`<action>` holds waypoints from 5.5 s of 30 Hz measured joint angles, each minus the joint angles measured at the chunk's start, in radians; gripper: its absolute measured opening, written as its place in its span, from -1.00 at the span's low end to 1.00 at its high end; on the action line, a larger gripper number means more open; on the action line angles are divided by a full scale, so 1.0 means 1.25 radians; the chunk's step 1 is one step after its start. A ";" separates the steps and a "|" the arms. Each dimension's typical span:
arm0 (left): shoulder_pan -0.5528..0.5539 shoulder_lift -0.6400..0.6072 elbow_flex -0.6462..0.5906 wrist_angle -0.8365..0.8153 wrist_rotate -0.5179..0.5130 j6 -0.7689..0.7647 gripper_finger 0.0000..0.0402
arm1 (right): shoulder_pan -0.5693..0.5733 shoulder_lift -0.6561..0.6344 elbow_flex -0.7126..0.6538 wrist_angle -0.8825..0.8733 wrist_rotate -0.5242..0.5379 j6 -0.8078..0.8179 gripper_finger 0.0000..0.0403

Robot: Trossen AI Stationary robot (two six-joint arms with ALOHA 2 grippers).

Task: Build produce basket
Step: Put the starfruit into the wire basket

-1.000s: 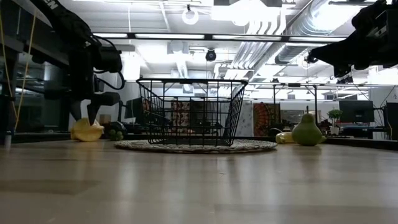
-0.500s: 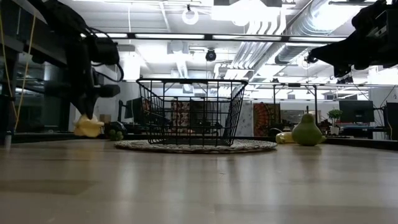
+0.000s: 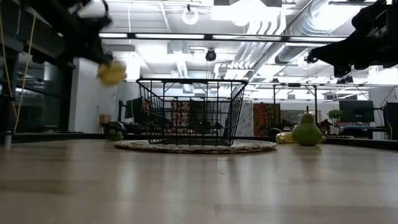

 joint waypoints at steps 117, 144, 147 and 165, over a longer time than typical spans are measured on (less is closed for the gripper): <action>-0.277 0.596 0.321 0.208 0.020 0.231 -0.95 | 0.000 0.000 0.000 0.000 0.000 0.000 -1.00; -0.267 0.945 0.421 0.157 -0.136 0.617 -0.85 | 0.000 0.000 0.000 0.000 0.000 0.000 -1.00; -0.267 0.945 0.421 0.159 -0.145 0.618 -0.85 | 0.000 0.000 0.000 0.000 0.000 0.000 -1.00; -0.266 0.945 0.457 0.096 -0.157 0.569 0.02 | 0.000 0.000 0.000 0.000 0.000 0.000 -1.00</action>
